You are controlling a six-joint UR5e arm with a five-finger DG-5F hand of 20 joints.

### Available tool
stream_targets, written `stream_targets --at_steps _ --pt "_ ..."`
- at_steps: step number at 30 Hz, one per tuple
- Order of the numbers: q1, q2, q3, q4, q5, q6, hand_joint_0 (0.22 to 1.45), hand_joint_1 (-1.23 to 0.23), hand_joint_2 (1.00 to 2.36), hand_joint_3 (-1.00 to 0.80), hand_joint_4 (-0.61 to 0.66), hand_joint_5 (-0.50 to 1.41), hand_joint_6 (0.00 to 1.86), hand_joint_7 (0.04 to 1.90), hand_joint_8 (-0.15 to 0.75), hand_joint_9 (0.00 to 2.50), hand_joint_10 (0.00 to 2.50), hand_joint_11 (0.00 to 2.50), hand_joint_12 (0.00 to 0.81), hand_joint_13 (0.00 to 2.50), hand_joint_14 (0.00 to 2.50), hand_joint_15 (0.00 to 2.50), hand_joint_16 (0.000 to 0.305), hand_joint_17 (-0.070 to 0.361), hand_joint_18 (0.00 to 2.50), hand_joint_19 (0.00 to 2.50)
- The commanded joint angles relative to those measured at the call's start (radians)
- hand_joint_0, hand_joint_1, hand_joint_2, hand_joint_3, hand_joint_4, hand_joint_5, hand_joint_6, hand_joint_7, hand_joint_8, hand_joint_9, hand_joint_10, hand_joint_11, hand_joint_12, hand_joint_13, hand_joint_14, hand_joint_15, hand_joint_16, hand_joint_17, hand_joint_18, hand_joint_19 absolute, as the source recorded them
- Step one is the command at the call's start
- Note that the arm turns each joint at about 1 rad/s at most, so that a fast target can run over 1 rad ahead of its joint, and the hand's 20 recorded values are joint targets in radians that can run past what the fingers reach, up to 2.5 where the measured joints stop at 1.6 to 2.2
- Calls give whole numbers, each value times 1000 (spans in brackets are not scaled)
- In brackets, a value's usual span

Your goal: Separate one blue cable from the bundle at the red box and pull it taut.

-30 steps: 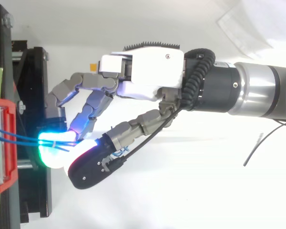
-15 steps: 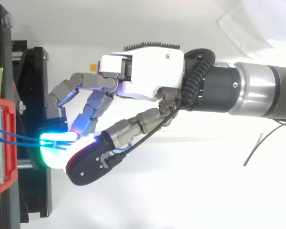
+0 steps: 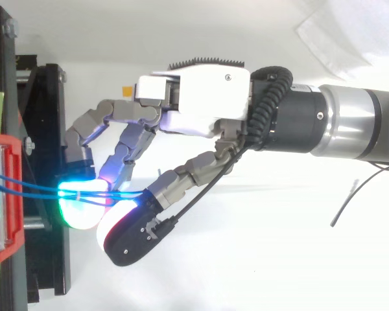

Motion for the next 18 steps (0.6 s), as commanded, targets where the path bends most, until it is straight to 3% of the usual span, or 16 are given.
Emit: stream_targets --at_steps 1,10,14,18 --pt "0 0 0 -2 -1 0 630 -801 1000 -500 109 -179 899 1018 315 1084 23 822 363 1046 21 534 49 109 862 689" --pt "0 0 0 -2 -1 0 575 -535 1000 -500 116 -163 886 1041 327 1131 21 816 374 1070 22 546 49 111 884 729" --pt "0 0 2 -2 -1 0 627 -582 1001 -490 96 -150 889 1101 326 1142 20 815 373 1075 22 548 49 110 882 736" --pt "0 0 2 -2 -1 0 647 -749 1013 -341 90 -149 890 1147 332 1138 23 831 377 1070 21 556 49 111 889 737"
